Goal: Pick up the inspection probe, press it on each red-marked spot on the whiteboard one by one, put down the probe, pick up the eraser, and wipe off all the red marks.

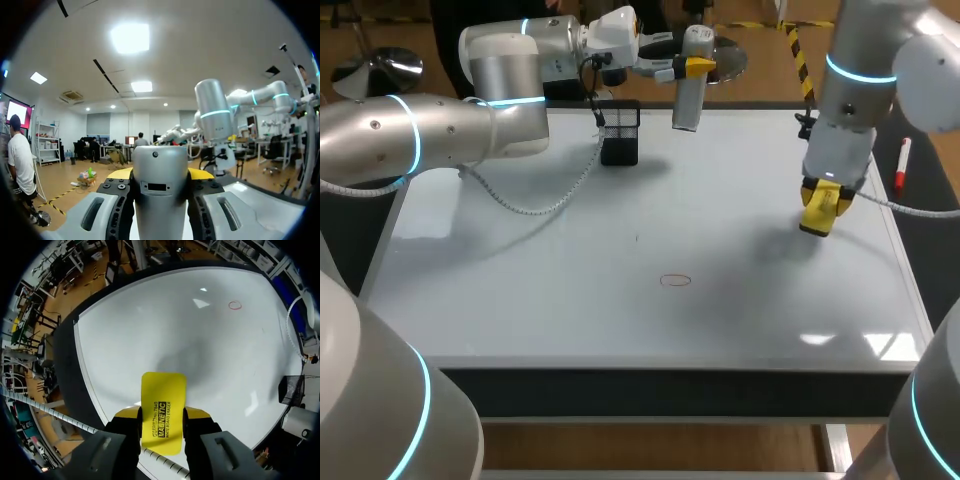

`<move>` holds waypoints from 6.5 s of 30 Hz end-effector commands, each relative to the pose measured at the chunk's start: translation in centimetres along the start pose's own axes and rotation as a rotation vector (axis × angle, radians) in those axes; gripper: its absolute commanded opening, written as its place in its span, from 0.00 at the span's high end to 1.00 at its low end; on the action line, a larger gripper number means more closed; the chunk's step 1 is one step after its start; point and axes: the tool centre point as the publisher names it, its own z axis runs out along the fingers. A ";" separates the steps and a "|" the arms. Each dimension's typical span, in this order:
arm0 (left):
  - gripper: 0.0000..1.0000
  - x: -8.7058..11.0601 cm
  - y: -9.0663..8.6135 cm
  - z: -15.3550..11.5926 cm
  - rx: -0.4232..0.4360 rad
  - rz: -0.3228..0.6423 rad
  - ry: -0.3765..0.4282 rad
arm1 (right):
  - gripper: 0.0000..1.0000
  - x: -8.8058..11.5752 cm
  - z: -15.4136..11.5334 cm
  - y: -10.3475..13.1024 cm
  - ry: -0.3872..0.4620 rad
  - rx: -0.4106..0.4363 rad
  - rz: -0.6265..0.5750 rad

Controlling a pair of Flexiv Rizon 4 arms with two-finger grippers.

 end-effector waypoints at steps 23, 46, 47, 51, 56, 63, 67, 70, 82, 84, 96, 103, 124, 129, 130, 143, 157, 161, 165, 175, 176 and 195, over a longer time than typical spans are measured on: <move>1.00 0.1 -0.2 0.0 -0.002 0.001 -0.004 | 1.00 0.5 -0.1 0.0 -0.004 0.002 0.007; 1.00 12.2 -2.8 0.4 -0.009 0.064 0.072 | 1.00 0.5 -0.1 0.0 -0.004 0.002 0.007; 1.00 12.7 -2.7 0.4 -0.004 0.056 0.085 | 1.00 0.5 -0.1 0.0 -0.004 0.002 0.007; 1.00 14.4 -2.2 0.4 -0.002 0.040 0.129 | 1.00 0.5 -0.1 0.0 -0.004 0.002 0.007; 1.00 16.2 -1.7 0.1 0.006 0.018 0.180 | 1.00 0.5 -0.1 0.0 -0.004 0.002 0.007; 1.00 18.9 -0.7 -0.6 0.015 -0.019 0.244 | 1.00 0.5 -0.1 0.0 -0.004 0.002 0.007; 1.00 20.2 0.1 -1.4 0.009 -0.045 0.266 | 1.00 0.5 -0.1 0.0 -0.004 0.002 0.007; 1.00 21.2 0.7 -2.1 0.009 -0.066 0.286 | 1.00 0.5 -0.1 0.0 -0.004 0.002 0.007; 1.00 23.8 2.2 -3.9 0.032 -0.116 0.314 | 1.00 0.5 -0.1 0.0 -0.004 0.002 0.007; 1.00 24.2 2.5 -4.0 0.049 -0.127 0.313 | 1.00 0.5 -0.1 0.0 -0.004 0.002 0.007; 1.00 26.6 4.7 -3.7 0.079 -0.150 0.337 | 1.00 0.5 -0.1 0.0 -0.004 0.002 0.007; 1.00 27.1 5.4 -3.0 0.076 -0.159 0.350 | 1.00 0.5 -0.1 0.0 -0.004 0.002 0.007; 1.00 28.9 5.9 -2.8 0.071 -0.175 0.377 | 1.00 0.5 -0.1 0.0 -0.004 0.002 0.007; 1.00 29.2 6.4 -2.8 0.046 -0.175 0.389 | 1.00 0.5 -0.1 0.0 -0.004 0.002 0.007; 1.00 29.2 6.5 -2.8 0.048 -0.176 0.388 | 1.00 0.5 -0.1 0.0 -0.004 0.002 0.007; 1.00 29.3 7.0 -3.3 0.028 -0.141 0.414 | 1.00 0.5 -0.1 0.0 -0.004 0.002 0.007; 1.00 29.3 7.2 -3.3 0.002 -0.127 0.427 | 1.00 0.5 -0.1 0.0 -0.004 0.002 0.007; 1.00 29.4 7.1 -3.3 -0.001 -0.125 0.429 | 1.00 0.5 -0.1 0.0 -0.004 0.002 0.007; 1.00 29.5 7.1 -3.3 -0.002 -0.123 0.430 | 1.00 0.5 -0.1 0.0 -0.004 0.002 0.007; 1.00 29.8 6.1 -3.1 0.009 -0.125 0.461 | 1.00 0.5 -0.1 0.0 -0.004 0.002 0.007; 1.00 29.7 6.0 -3.2 0.015 -0.137 0.464 | 1.00 0.5 -0.1 0.0 -0.004 0.002 0.007; 1.00 25.6 2.7 -6.3 0.027 -0.133 0.545 | 1.00 0.5 -0.1 0.0 -0.004 0.002 0.007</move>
